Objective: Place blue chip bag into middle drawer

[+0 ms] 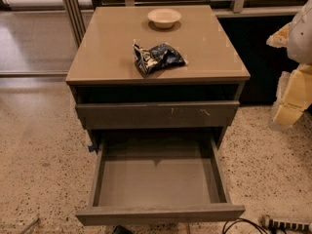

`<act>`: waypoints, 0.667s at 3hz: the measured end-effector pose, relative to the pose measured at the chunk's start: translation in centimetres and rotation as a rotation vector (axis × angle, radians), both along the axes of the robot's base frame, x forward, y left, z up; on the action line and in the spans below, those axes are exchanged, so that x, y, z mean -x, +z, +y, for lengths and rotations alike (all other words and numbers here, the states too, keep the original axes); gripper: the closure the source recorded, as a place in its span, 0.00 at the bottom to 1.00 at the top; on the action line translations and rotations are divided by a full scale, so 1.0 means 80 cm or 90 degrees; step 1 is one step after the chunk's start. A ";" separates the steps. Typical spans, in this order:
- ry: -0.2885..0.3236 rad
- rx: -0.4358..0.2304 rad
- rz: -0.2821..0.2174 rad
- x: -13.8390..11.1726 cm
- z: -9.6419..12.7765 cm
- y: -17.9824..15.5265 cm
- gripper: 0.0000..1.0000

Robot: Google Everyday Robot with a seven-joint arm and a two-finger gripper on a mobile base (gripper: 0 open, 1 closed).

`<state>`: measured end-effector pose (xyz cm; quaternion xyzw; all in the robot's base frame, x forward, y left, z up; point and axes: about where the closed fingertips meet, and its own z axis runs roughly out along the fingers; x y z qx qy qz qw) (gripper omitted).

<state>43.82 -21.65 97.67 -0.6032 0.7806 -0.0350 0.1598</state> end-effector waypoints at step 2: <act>0.018 -0.019 -0.021 -0.038 0.015 0.003 0.00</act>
Offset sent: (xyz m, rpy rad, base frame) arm 0.0703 0.0261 0.0025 0.0680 -0.0589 0.0693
